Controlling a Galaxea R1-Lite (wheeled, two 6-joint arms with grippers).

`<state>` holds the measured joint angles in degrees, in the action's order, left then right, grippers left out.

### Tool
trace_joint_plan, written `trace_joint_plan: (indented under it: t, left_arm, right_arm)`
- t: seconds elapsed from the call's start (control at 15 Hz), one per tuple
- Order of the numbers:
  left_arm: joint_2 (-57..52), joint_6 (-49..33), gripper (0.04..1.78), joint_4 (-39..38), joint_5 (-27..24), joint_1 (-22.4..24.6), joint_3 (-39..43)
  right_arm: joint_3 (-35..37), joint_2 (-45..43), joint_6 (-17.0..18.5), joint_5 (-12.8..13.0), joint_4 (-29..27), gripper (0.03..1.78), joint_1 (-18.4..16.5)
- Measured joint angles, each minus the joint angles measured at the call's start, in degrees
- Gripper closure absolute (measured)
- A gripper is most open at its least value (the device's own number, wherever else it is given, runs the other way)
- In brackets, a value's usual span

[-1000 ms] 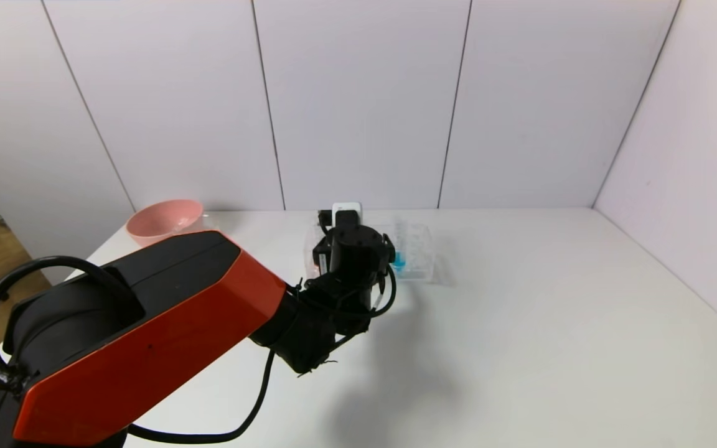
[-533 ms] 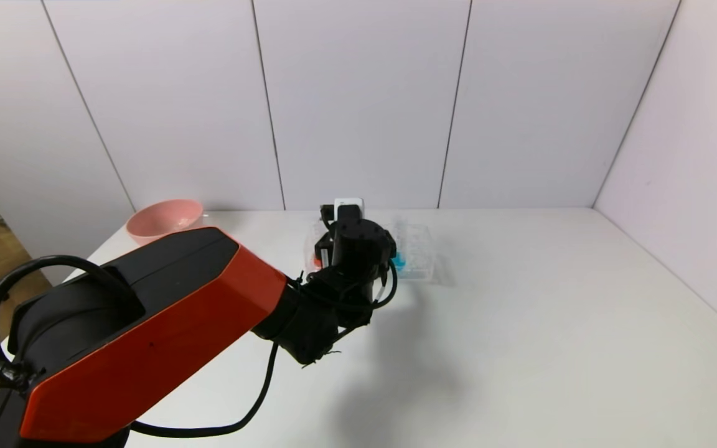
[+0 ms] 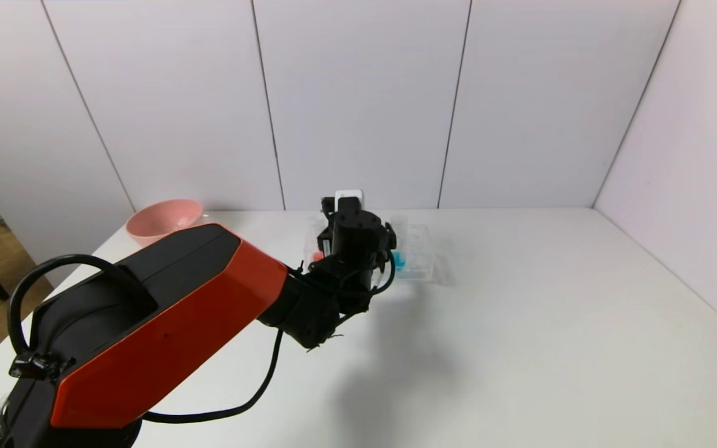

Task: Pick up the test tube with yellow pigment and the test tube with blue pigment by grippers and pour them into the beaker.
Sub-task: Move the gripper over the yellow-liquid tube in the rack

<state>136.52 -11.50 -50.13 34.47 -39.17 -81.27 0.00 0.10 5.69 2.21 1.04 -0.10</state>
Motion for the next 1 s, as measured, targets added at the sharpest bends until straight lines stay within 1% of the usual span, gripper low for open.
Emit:
trace_joint_plan:
  t: [0.8, 0.87, 1.0]
  left_arm:
    - [4.91, 0.1, 0.14, 0.18, -0.27, 2.29, -4.25]
    - [5.21, 0.15, 0.16, 0.68, -0.27, 2.54, -4.75]
    - [5.68, 0.2, 0.28, 1.57, -0.27, 2.84, -5.85]
  right_arm:
    - [0.0, 0.0, 0.0, -0.01, 0.0, 0.1, 0.0]
    - [0.0, 0.0, 0.0, -0.01, 0.0, 0.1, 0.0]
    - [0.0, 0.0, -0.02, -0.01, 0.0, 0.1, 0.0]
